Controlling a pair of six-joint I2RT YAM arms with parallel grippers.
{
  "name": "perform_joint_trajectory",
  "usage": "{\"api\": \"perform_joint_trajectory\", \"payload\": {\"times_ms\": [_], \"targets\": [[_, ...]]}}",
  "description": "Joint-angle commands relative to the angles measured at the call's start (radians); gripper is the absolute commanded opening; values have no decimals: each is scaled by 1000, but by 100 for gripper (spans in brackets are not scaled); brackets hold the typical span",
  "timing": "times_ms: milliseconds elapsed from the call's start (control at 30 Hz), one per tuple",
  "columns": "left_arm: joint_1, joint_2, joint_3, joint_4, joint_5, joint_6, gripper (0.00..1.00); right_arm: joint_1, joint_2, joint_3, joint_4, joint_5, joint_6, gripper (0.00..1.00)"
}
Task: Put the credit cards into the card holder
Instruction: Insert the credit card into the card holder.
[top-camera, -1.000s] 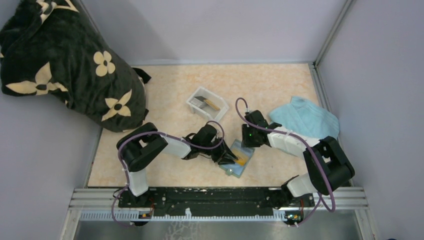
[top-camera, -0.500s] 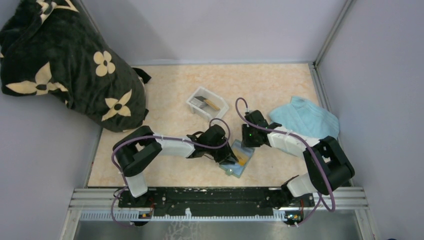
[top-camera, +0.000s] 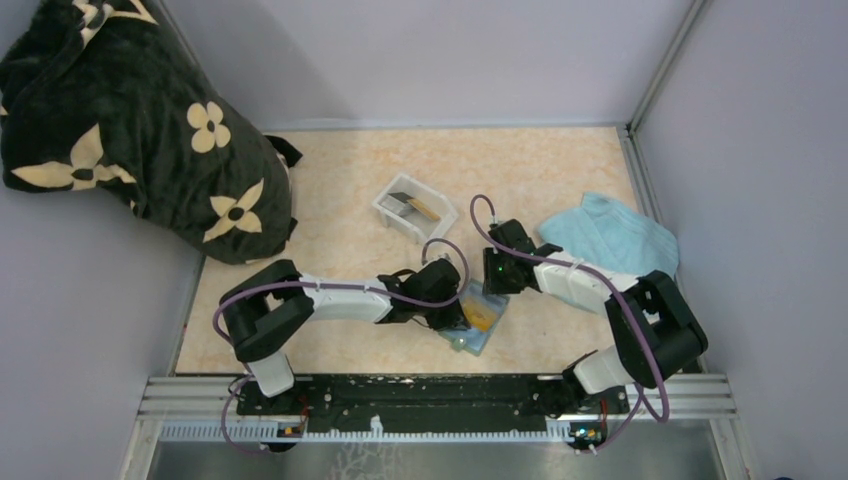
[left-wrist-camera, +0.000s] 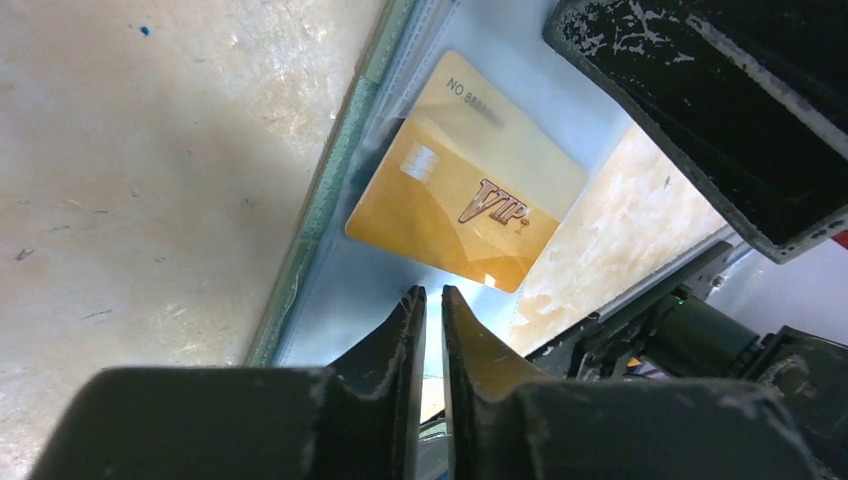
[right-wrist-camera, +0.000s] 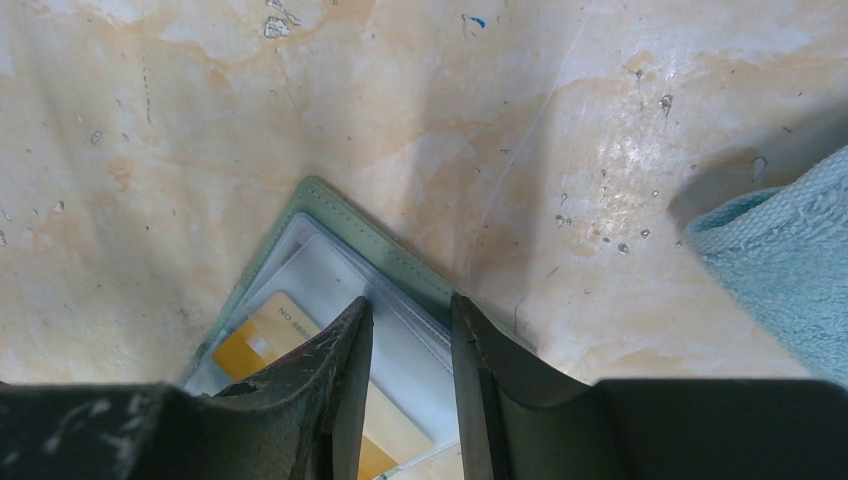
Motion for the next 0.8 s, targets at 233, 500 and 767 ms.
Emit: {"api": "perform_joint_trajectory", "payload": {"times_ms": [233, 500, 767], "targets": [[-104, 76, 22, -260, -201, 117, 0, 8, 105, -46, 81, -70, 11, 34], [-169, 143, 71, -277, -279, 99, 0, 8, 95, -49, 75, -72, 9, 34], [-202, 177, 89, -311, -378, 21, 3, 9, 95, -56, 78, -80, 11, 34]]}}
